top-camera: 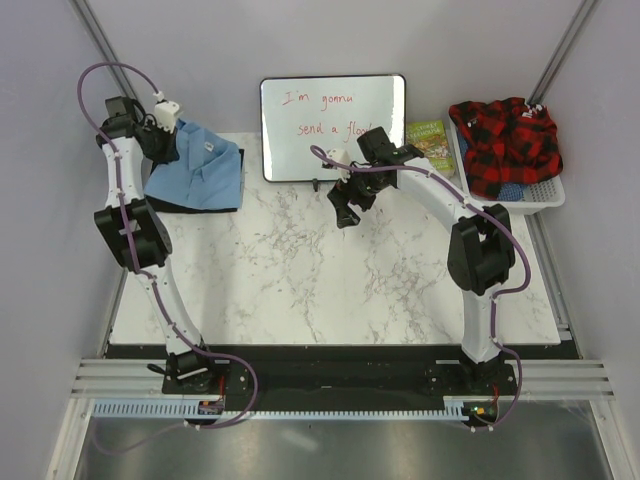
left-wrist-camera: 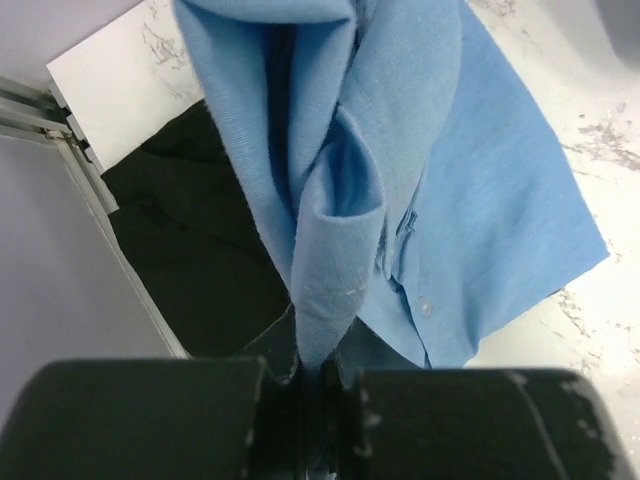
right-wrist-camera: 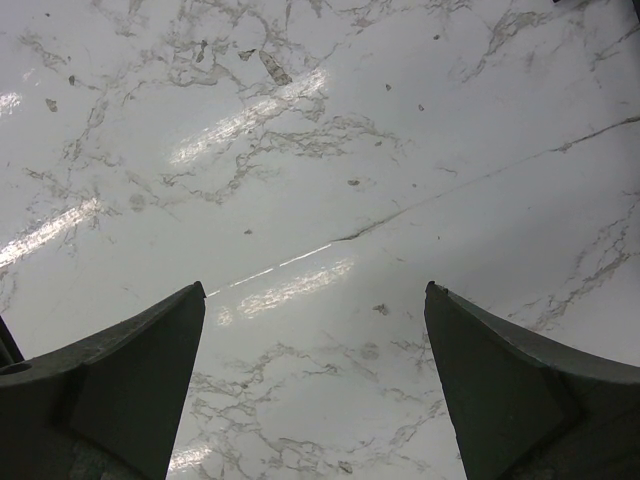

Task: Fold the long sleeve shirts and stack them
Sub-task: Neatly place the folded shirt to the corner

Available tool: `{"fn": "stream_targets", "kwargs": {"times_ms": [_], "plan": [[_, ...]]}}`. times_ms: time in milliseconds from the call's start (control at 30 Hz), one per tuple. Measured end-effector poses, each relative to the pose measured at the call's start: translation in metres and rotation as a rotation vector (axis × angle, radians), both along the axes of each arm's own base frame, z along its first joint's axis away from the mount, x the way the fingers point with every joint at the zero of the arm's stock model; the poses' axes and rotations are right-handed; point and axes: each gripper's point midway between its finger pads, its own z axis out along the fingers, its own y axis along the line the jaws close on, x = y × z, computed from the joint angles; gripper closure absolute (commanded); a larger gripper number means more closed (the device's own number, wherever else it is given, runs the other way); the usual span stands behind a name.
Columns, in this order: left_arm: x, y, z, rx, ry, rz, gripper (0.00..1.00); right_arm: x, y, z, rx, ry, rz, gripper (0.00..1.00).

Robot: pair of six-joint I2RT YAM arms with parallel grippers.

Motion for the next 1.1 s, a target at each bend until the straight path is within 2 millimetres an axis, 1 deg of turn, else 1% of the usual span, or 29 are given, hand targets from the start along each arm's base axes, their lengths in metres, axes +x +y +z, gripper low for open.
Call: {"fn": "stream_targets", "kwargs": {"times_ms": [67,100,167,200,233,333,400,467,567,633,700,767,833,900,967,1000,1067,1100], "plan": [[0.002,0.004,-0.008,0.005,0.007,0.005,0.63,0.0,0.0,0.0,-0.001,0.001,-0.001,0.02],[0.003,0.007,-0.011,0.014,0.009,0.01,0.47,0.0,0.0,0.0,-0.001,0.002,-0.001,0.02],[0.007,0.019,-0.014,0.031,0.001,0.042,0.24,0.0,-0.001,0.0,-0.001,0.003,-0.001,0.02],[0.009,0.025,-0.014,0.04,-0.007,0.06,0.08,0.0,-0.001,0.0,-0.002,0.003,-0.001,0.02],[0.011,0.031,-0.013,0.05,-0.014,0.073,0.01,0.0,-0.001,-0.001,-0.002,0.004,-0.001,0.02],[0.016,0.053,0.003,0.063,-0.063,0.138,0.01,-0.001,-0.001,-0.001,-0.002,0.004,-0.001,0.02],[0.021,0.067,0.024,0.082,-0.121,0.174,0.01,-0.001,-0.001,-0.001,-0.003,0.006,-0.002,0.02],[0.022,0.077,0.043,0.093,-0.171,0.203,0.01,-0.001,-0.001,-0.001,-0.002,0.007,-0.002,0.02],[0.017,0.085,0.071,0.101,-0.223,0.23,0.01,-0.001,-0.002,0.0,0.001,0.009,-0.003,0.02],[0.012,0.083,0.093,0.101,-0.262,0.237,0.01,-0.001,-0.002,0.0,0.004,0.012,-0.004,0.02],[0.002,0.074,0.113,0.084,-0.285,0.229,0.01,-0.001,-0.002,0.0,0.005,0.014,-0.008,0.02],[-0.01,0.059,0.13,0.055,-0.297,0.215,0.01,0.0,-0.002,0.0,0.009,0.02,-0.015,0.02],[-0.022,0.04,0.141,0.028,-0.292,0.198,0.01,0.0,-0.003,0.003,0.016,0.025,-0.028,0.02],[-0.035,0.012,0.148,0.008,-0.272,0.172,0.01,0.002,-0.007,0.011,0.031,0.029,-0.059,0.02],[-0.047,-0.027,0.151,-0.011,-0.244,0.14,0.01,0.006,-0.014,0.021,0.046,0.021,-0.093,0.02],[-0.053,-0.053,0.148,-0.026,-0.223,0.109,0.01,0.009,-0.02,0.03,0.061,0.013,-0.12,0.02],[-0.07,-0.103,0.142,-0.06,-0.178,0.048,0.01,0.017,-0.037,0.055,0.101,-0.027,-0.187,0.02],[-0.078,-0.124,0.137,-0.073,-0.155,0.018,0.01,0.02,-0.047,0.066,0.117,-0.046,-0.219,0.02]]}}
